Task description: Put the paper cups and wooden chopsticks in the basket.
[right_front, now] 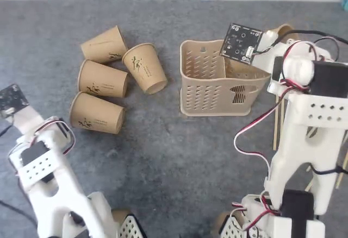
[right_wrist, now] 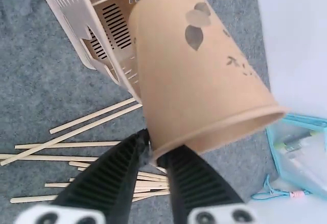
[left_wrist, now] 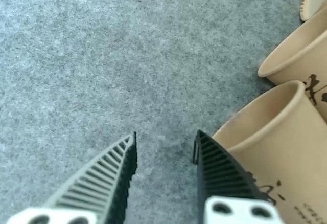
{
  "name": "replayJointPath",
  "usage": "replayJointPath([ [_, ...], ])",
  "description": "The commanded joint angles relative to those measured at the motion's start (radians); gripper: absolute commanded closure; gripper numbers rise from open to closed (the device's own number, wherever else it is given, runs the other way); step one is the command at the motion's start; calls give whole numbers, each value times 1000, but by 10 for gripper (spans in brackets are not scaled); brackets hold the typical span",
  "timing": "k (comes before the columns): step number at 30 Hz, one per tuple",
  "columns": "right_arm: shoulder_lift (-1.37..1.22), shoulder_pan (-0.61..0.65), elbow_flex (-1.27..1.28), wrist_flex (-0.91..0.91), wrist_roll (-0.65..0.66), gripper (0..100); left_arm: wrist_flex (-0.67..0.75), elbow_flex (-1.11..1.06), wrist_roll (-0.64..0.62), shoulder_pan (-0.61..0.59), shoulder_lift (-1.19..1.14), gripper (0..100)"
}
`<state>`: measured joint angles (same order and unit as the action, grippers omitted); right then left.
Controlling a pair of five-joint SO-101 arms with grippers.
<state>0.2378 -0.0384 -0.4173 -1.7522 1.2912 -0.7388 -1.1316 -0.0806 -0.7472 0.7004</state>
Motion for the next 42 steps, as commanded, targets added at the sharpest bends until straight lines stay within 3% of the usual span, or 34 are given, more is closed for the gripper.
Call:
replayJointPath([
  [1,13,-31,-49,-16,-80,783,0,7,8,9,34,826],
  [6,15,-31,-130,-18,-132,749,0,5,8,9,34,826],
  [11,44,-31,-272,-38,-304,755,0,5,8,9,34,826],
  [16,154,-31,-284,-38,-621,830,0,5,8,9,34,826],
  [20,242,-48,-250,-39,-948,953,0,5,8,9,34,826],
  [22,289,-53,-176,-39,-1036,996,0,5,8,9,34,826],
  [24,338,10,-77,-35,-1082,980,0,5,8,9,34,826],
  [27,403,205,81,-2,-1103,991,0,5,8,9,34,826],
  [29,440,328,199,74,-1106,990,0,5,8,9,34,826],
  [31,475,371,327,194,-1109,990,0,5,8,9,34,826],
  [38,578,372,807,688,-1206,987,0,5,8,9,34,826],
  [42,591,360,973,888,-1163,987,2,5,8,9,34,826],
])
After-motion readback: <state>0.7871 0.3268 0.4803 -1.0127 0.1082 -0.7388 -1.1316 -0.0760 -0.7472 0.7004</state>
